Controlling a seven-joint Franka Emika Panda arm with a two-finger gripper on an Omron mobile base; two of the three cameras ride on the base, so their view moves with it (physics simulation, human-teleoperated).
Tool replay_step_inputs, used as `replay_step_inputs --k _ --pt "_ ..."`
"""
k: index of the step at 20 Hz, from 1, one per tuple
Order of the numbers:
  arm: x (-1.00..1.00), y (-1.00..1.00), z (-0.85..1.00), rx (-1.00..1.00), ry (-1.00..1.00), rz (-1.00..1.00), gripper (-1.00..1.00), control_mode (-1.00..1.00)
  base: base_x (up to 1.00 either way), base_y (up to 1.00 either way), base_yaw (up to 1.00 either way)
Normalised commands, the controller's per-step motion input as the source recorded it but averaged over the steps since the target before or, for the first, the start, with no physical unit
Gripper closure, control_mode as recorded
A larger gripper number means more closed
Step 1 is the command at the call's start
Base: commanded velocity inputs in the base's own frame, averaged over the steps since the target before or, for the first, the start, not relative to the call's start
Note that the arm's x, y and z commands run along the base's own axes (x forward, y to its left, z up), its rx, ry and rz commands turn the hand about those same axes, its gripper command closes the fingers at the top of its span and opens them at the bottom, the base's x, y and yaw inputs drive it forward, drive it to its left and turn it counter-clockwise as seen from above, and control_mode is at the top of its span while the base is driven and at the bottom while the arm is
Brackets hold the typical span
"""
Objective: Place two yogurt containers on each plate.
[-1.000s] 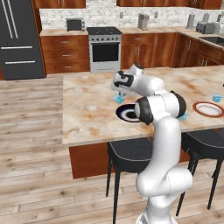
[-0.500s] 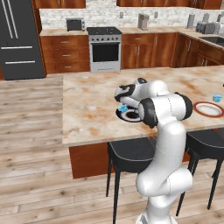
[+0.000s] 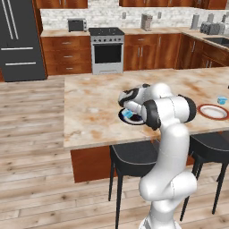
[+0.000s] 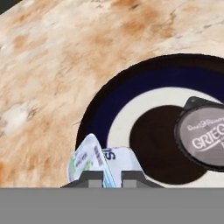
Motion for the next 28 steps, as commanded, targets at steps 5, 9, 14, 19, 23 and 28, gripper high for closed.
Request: replay_step_inputs --k 5,9,14,19,23,28 --pt "0.0 -0.08 -0.24 0.0 0.02 0.0 1.0 -1.0 0.0 0.0 0.0" --pt "0.0 -0.03 -0.25 0.0 0.06 0.0 -1.0 -1.0 0.0 0.0 0.0" --pt "-0.08 -0.2 -0.04 0.01 0.0 -0.01 -1.0 -1.0 0.0 0.0 0.0" --pt "-0.23 -0.23 0.26 0.0 -0.02 -0.2 -1.0 -1.0 0.0 0.0 0.0" --pt "-0.31 -0.04 0.55 0.0 -0.02 -0.3 -1.0 -1.0 0.0 0.0 0.0" --pt "-0.14 0.0 0.71 0.0 0.0 -0.33 -1.0 -1.0 0.0 0.0 0.0"
